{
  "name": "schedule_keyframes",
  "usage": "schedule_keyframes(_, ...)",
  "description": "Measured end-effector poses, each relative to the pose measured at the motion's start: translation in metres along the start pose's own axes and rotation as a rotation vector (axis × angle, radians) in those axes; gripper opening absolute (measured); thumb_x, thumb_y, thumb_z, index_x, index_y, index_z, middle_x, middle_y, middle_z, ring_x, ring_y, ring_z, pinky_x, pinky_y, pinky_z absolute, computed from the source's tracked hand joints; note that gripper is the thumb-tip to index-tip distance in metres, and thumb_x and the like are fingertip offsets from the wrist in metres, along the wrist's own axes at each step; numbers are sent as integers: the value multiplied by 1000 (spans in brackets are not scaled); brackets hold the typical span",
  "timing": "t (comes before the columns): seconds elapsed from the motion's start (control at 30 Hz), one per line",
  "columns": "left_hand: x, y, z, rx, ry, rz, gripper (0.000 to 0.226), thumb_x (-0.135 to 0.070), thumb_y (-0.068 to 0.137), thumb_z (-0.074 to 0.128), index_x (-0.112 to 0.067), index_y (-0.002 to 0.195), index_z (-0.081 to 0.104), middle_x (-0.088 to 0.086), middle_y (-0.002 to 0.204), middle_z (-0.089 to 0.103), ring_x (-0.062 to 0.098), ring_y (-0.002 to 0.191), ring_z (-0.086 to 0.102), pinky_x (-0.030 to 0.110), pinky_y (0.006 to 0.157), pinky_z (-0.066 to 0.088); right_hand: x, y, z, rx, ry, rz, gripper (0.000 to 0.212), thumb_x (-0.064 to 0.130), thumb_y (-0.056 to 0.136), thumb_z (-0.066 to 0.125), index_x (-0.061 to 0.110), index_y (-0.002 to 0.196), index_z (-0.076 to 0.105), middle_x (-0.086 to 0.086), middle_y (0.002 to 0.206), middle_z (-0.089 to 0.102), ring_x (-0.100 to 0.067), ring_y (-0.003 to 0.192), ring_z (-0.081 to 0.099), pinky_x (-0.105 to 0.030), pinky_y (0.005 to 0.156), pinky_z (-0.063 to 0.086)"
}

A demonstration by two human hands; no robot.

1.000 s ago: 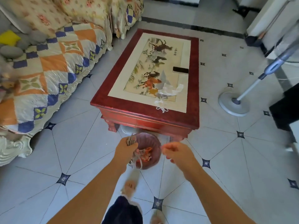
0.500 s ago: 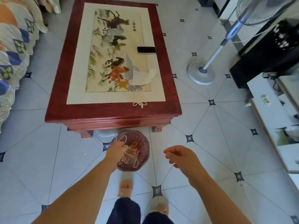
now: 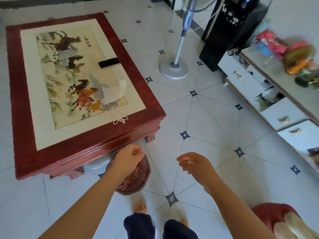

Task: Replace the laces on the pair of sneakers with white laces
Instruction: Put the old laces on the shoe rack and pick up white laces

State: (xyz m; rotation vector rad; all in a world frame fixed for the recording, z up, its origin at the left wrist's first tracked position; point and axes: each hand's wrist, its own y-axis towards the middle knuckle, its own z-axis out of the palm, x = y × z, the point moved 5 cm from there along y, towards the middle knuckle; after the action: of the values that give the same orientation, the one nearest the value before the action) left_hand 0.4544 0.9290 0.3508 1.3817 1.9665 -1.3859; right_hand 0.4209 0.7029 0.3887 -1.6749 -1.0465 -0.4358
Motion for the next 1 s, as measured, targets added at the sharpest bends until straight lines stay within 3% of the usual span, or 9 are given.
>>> schedule_keyframes(0.1, -48, -14, 26, 85, 89, 150, 24, -15, 88, 59, -13, 111, 59, -4, 98, 58, 9, 88, 52, 12, 70, 32, -24, -27, -38, -129, 41, 2, 22, 11, 84, 57, 31, 81, 66, 11, 85, 67, -3, 73, 60, -19, 67, 43)
schedule_keyframes(0.2, -88, -36, 69, 219, 169, 271, 21, -14, 88, 58, -17, 109, 57, -4, 97, 56, 10, 89, 52, 14, 64, 35, -57, -65, -79, -282, 84, 16, 25, 9, 86, 56, 32, 79, 64, 10, 81, 65, -4, 70, 57, -17, 66, 45)
schedule_keyframes(0.33, -130, -79, 146, 399, 244, 444, 20, -18, 86, 59, -27, 104, 56, -9, 99, 59, 3, 86, 56, 15, 68, 42, -114, -137, -129, -497, 143, 52, 20, 11, 87, 59, 30, 82, 64, 17, 80, 63, 3, 67, 56, -6, 59, 41)
schedule_keyframes(0.5, -163, -169, 257, 608, 379, 646, 20, -21, 86, 59, -28, 105, 55, -19, 92, 56, -9, 81, 51, 6, 61, 36, -204, -260, -166, -744, 257, 154, 18, 18, 85, 60, 35, 82, 64, 11, 79, 66, -3, 65, 57, -12, 59, 43)
schedule_keyframes(0.6, -167, -242, 323, 707, 442, 746, 19, -21, 87, 59, -29, 104, 53, -16, 95, 58, -9, 81, 51, 3, 61, 36, -265, -338, -177, -852, 301, 223, 18, 17, 83, 59, 34, 82, 65, -2, 73, 67, -9, 58, 55, -15, 55, 43)
schedule_keyframes(0.73, -150, -344, 409, 843, 497, 842, 20, -20, 86, 60, -29, 103, 55, -13, 96, 60, 0, 83, 55, 8, 62, 37, -353, -445, -184, -1042, 376, 301, 13, 17, 82, 63, 29, 85, 67, 13, 76, 63, -3, 70, 56, -18, 67, 44)
schedule_keyframes(0.87, -130, -434, 481, 1004, 546, 889, 16, -17, 86, 61, -31, 92, 56, -16, 90, 61, 5, 84, 59, 13, 68, 42, -430, -538, -178, -1199, 472, 381, 13, 15, 81, 65, 27, 86, 67, 12, 77, 63, -5, 73, 56, -13, 66, 43)
schedule_keyframes(0.93, -121, -473, 509, 1080, 579, 889, 18, -14, 85, 61, -31, 91, 57, -10, 88, 63, 4, 80, 60, 8, 62, 44, -460, -577, -174, -1256, 509, 421, 17, 11, 81, 65, 28, 81, 66, 12, 70, 61, -7, 70, 55, -17, 65, 42)
schedule_keyframes(1.0, -114, -505, 536, 1142, 626, 890, 19, -14, 86, 59, -28, 98, 58, -4, 91, 63, 7, 77, 61, 8, 51, 46, -486, -611, -172, -1315, 537, 447, 24, 8, 79, 65, 32, 76, 65, 13, 64, 58, 4, 60, 52, -9, 57, 38)
